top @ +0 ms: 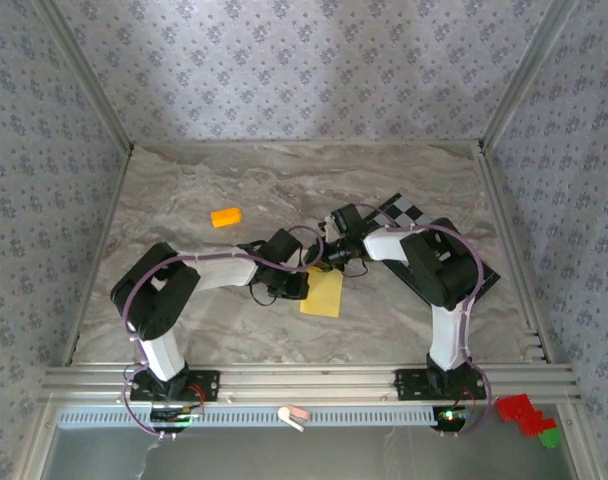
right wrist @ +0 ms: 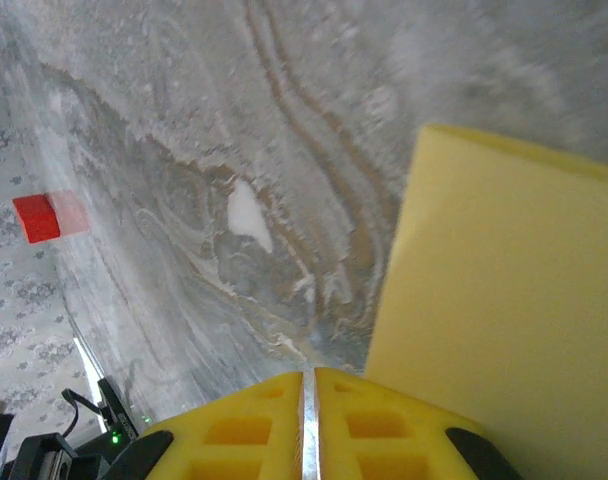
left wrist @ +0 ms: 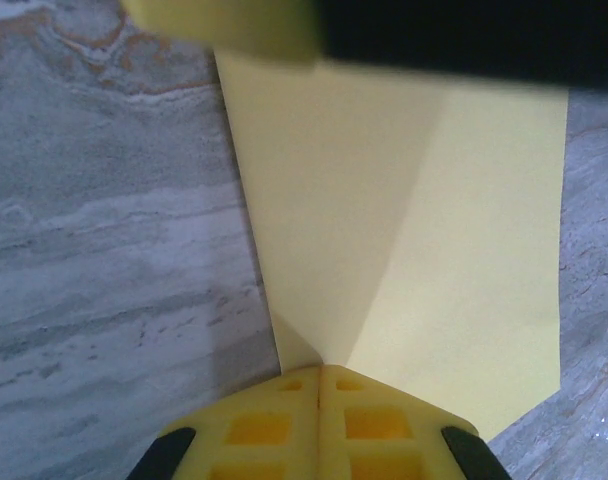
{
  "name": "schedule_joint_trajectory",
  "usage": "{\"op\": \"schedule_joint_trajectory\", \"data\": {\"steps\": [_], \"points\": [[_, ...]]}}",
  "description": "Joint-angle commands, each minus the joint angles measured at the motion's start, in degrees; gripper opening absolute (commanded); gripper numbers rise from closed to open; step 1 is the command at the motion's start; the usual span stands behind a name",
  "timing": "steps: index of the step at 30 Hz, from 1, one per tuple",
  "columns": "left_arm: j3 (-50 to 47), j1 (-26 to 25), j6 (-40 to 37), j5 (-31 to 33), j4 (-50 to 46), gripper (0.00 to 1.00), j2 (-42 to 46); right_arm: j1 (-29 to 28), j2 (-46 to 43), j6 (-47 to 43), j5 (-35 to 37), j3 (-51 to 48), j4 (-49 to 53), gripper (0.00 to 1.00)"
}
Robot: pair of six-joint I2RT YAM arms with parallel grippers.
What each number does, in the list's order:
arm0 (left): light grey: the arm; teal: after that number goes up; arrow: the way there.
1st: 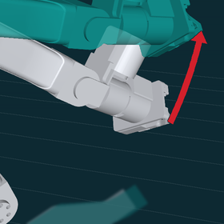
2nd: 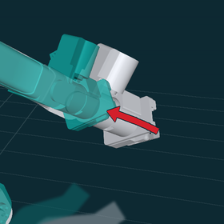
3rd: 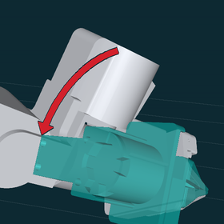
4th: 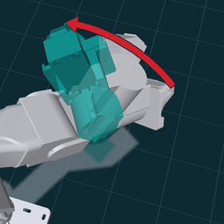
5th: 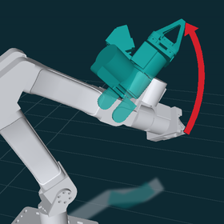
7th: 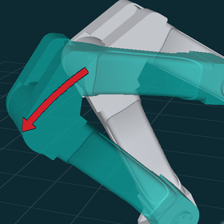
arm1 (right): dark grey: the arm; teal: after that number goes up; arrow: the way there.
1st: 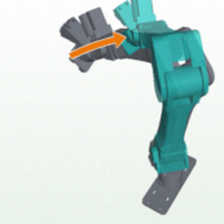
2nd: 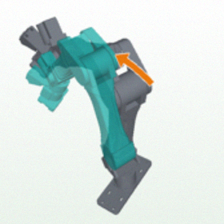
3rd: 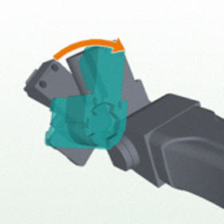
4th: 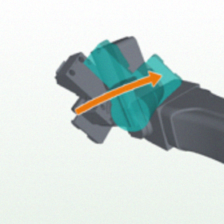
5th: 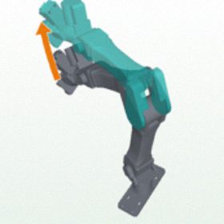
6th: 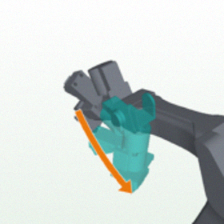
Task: Fold a paper plane with a square sheet of paper (pick it up from the middle)
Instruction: First fold in half a square sheet of paper at the center of the table.
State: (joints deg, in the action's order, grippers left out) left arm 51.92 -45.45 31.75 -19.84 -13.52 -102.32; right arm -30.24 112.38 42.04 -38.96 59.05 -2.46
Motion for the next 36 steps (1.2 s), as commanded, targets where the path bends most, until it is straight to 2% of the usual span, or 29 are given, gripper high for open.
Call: {"op": "schedule_joint_trajectory", "data": {"steps": [1, 36], "points": [[-6.66, -1.01, -1.78, 12.70, -11.21, 0.00, -8.90, 1.45, 2.77, -1.52, 0.64, 2.83, 3.52, 0.12], [-5.97, -2.23, -2.24, 14.21, -12.68, 0.00, -9.53, 8.17, 14.91, -4.66, 3.85, 20.67, 12.76, 0.10]]}}
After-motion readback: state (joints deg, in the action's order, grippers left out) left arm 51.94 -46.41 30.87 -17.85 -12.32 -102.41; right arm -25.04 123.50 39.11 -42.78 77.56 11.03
